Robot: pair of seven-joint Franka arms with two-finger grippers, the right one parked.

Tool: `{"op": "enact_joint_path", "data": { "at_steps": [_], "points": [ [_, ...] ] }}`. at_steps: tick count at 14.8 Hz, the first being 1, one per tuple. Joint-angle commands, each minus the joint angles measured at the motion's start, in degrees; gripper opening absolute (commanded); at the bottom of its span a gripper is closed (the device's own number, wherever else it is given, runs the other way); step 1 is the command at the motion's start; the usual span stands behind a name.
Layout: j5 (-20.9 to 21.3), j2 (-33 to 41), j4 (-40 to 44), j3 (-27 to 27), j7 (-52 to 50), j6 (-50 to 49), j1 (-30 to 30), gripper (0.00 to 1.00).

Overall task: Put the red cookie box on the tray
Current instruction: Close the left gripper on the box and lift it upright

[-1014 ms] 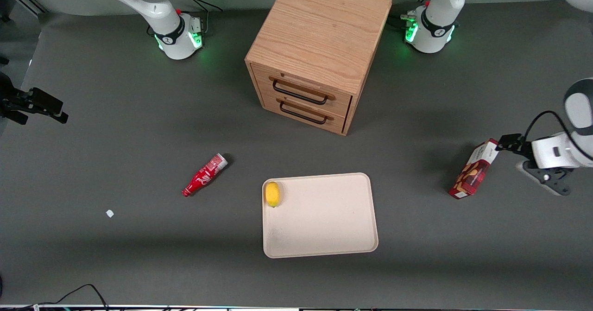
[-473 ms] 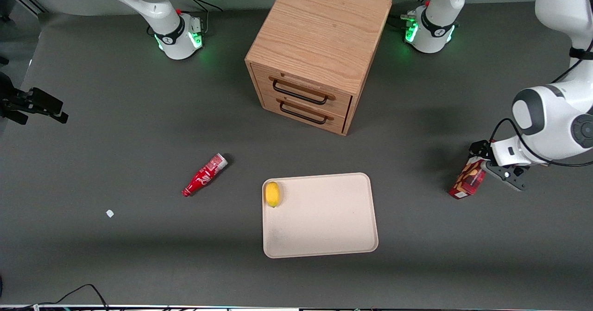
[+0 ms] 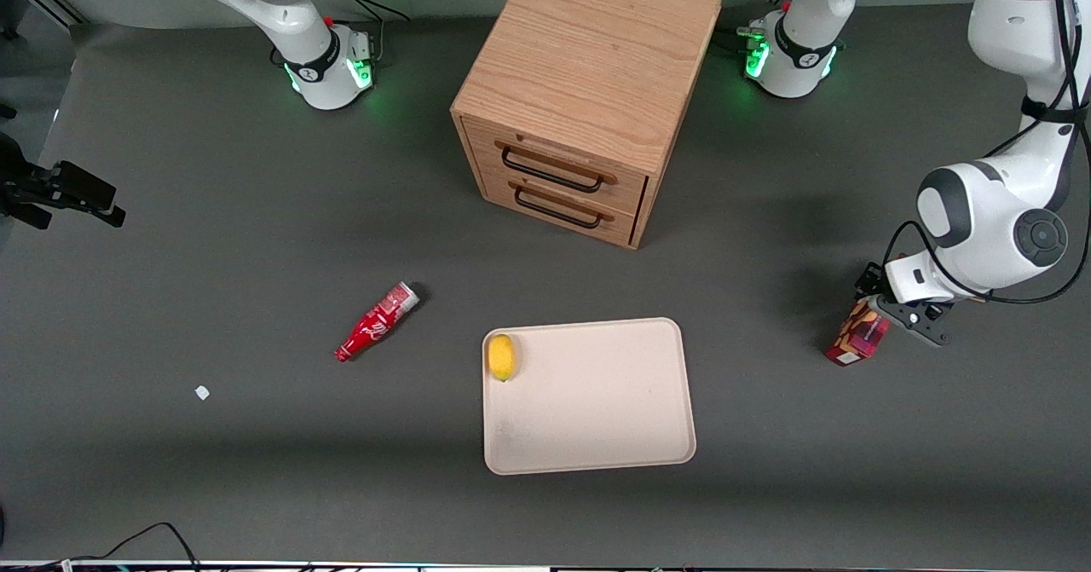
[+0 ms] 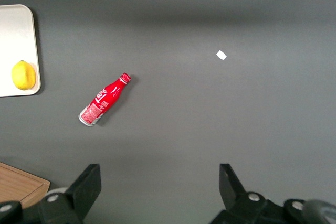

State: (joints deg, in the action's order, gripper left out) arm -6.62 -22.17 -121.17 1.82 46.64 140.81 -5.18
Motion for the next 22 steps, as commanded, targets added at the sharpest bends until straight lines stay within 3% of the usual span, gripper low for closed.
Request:
{"op": "enact_joint_path", "data": {
  "at_steps": [1,10,13,16,20,22],
  "points": [
    [-1.4,0.3,-0.7,0.0,1.3,1.0,0.2,0.00],
    [-1.6,3.0,2.8,0.1,1.4,-4.7,-0.1,0.00],
    [-3.8,6.3,9.7,0.5,0.6,-17.6,-0.1,0.00],
    [-3.4,9.9,20.0,1.1,-4.9,-34.9,-0.2,0.00],
    [-2.1,12.4,35.4,0.2,-19.5,-54.5,0.1,0.00],
    [-2.1,12.3,41.8,-3.4,-28.8,-61.3,0.1,0.00]
  ]
}}
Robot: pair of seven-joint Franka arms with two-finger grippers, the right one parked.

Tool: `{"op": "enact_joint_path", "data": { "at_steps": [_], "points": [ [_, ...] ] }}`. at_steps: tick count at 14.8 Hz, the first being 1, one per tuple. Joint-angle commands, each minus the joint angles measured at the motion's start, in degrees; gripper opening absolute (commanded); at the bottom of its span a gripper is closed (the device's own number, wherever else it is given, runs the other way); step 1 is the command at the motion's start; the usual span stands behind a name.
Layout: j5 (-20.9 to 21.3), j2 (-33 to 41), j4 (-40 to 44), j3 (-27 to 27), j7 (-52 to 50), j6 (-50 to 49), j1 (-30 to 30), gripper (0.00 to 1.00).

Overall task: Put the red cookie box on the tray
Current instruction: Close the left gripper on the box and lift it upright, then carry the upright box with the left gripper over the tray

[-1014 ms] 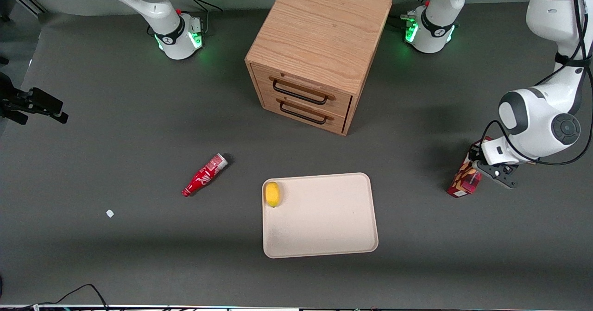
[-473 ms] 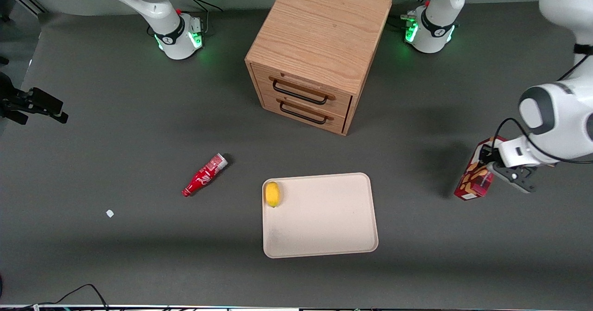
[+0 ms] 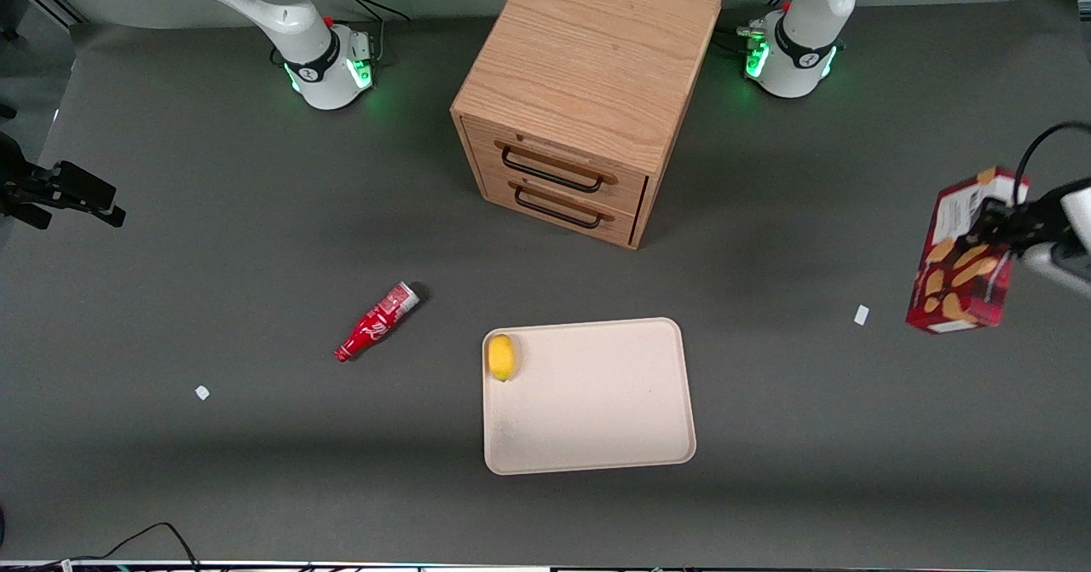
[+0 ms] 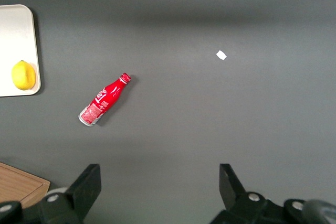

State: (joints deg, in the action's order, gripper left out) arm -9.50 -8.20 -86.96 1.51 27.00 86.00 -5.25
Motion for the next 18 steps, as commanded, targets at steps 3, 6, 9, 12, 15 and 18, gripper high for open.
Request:
{"op": "enact_joint_path", "data": {
  "at_steps": [3,6,9,12,15,18],
  "points": [
    [0.8,-1.7,10.1,-11.8,-26.8,-8.0,0.2,0.00],
    [0.8,-2.5,10.0,-19.5,-38.4,-5.3,0.3,0.00],
    [2.1,-6.9,8.6,-26.0,-47.7,3.6,1.0,0.00],
    [9.8,-14.5,7.2,-31.9,-56.9,15.4,1.6,0.00],
    [18.8,-22.2,6.8,-35.2,-63.6,24.2,1.9,0.00],
    [23.8,-28.3,6.5,-35.4,-64.1,30.3,2.9,0.00]
  ]
}}
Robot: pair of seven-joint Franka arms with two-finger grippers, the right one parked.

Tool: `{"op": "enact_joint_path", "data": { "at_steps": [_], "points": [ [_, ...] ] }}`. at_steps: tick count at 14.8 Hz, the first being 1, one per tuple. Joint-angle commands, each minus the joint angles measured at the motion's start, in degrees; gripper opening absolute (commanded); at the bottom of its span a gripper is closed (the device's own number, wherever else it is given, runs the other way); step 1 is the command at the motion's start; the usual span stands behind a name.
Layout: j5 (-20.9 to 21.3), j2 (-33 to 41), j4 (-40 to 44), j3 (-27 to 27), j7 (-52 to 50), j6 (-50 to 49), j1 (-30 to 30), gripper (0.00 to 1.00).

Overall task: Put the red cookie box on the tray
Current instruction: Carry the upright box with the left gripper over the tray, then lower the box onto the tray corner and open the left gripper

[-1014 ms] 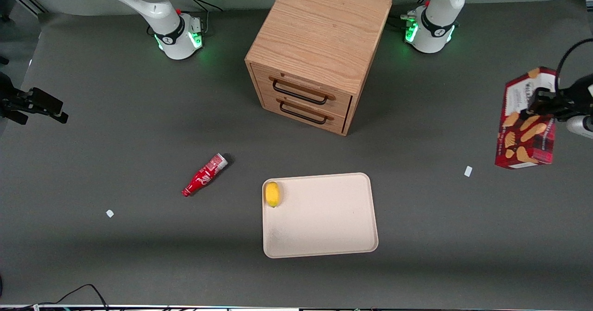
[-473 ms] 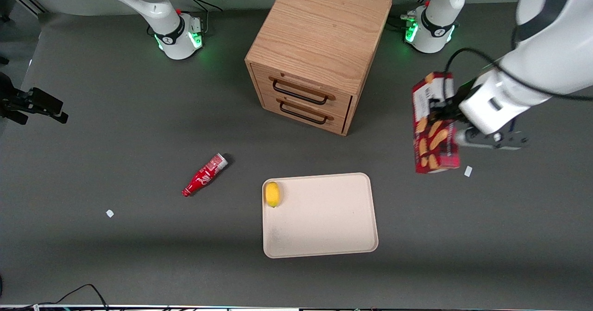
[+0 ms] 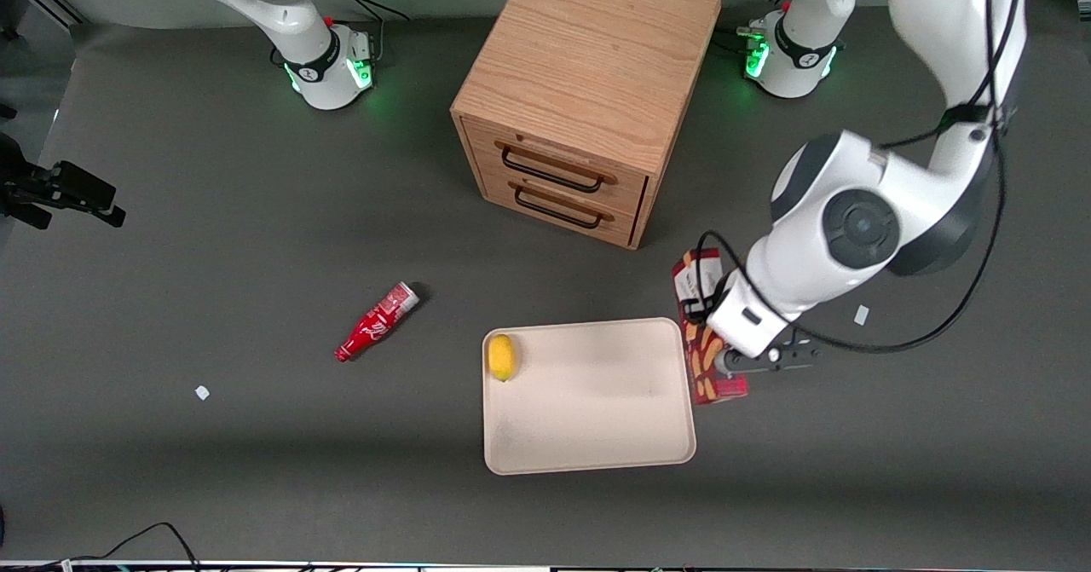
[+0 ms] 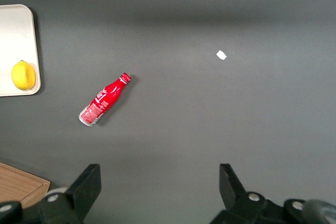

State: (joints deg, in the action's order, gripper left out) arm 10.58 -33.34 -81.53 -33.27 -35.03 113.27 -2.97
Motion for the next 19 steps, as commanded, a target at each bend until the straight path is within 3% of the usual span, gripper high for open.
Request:
{"op": "enact_joint_path", "data": {
  "at_steps": [1,3,8,17,18,19],
  "points": [
    [6.4,-5.9,0.9,-0.6,-3.8,6.6,1.2,0.00],
    [11.9,-9.3,-0.1,-0.6,-6.3,10.3,1.7,0.00],
    [17.5,-13.4,-1.7,-0.5,-8.5,16.5,2.1,0.00],
    [20.4,-14.6,-2.6,0.1,-9.7,19.6,2.5,0.00],
    [20.4,-14.7,-2.6,0.1,-9.6,19.7,2.5,0.11],
    [20.4,-14.8,-2.5,0.1,-9.6,19.6,2.5,0.40]
  ]
}}
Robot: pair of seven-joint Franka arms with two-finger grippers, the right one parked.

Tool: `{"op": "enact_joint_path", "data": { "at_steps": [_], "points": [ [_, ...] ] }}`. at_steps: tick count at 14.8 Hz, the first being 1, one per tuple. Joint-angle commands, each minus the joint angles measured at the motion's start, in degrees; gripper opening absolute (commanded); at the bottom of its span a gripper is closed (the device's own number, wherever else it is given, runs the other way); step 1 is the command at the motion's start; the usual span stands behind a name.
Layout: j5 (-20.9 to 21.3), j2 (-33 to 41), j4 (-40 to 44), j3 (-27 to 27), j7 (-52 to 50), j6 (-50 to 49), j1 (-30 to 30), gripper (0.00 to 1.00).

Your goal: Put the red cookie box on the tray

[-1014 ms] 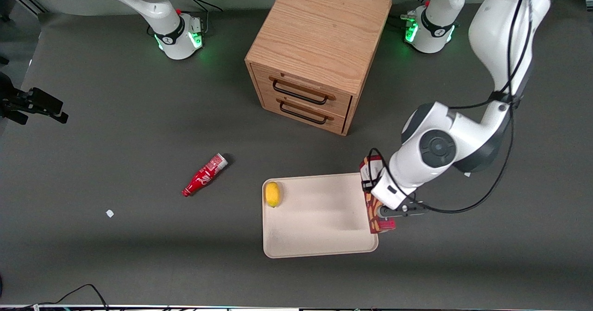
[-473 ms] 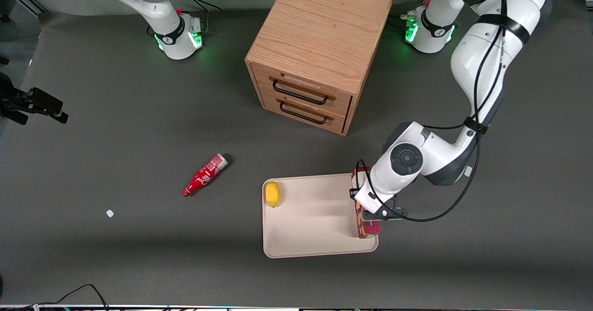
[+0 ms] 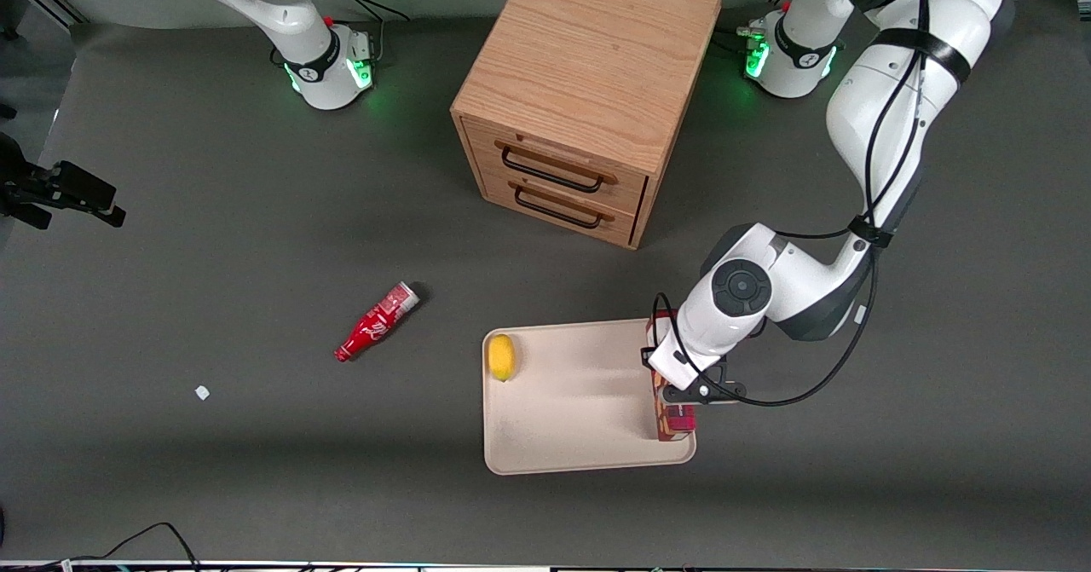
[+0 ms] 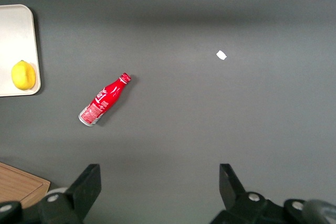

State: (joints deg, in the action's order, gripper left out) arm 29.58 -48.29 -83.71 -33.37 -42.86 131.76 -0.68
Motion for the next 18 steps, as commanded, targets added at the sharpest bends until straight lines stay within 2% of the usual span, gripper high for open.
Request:
{"op": "enact_joint_path", "data": {
  "at_steps": [1,3,4,6,8,13,16,18],
  "points": [
    [1.4,0.1,-0.4,0.2,-1.8,1.0,0.2,0.64],
    [1.3,0.4,-0.4,0.2,-1.9,0.4,0.1,0.95],
    [1.3,0.8,-0.4,0.1,-2.0,0.0,-0.3,1.00],
    [0.4,2.7,-0.4,-0.1,-2.0,-1.7,-0.7,1.00],
    [-1.5,5.7,0.1,-1.3,-1.7,-7.5,-1.3,1.00],
    [-11.1,18.8,0.5,-0.3,-0.7,-22.0,-1.8,1.00],
    [-19.3,26.6,1.3,6.0,6.1,-28.9,-0.6,1.00],
    [-22.5,31.7,1.4,9.5,12.1,-33.9,-0.6,1.00]
  ]
}}
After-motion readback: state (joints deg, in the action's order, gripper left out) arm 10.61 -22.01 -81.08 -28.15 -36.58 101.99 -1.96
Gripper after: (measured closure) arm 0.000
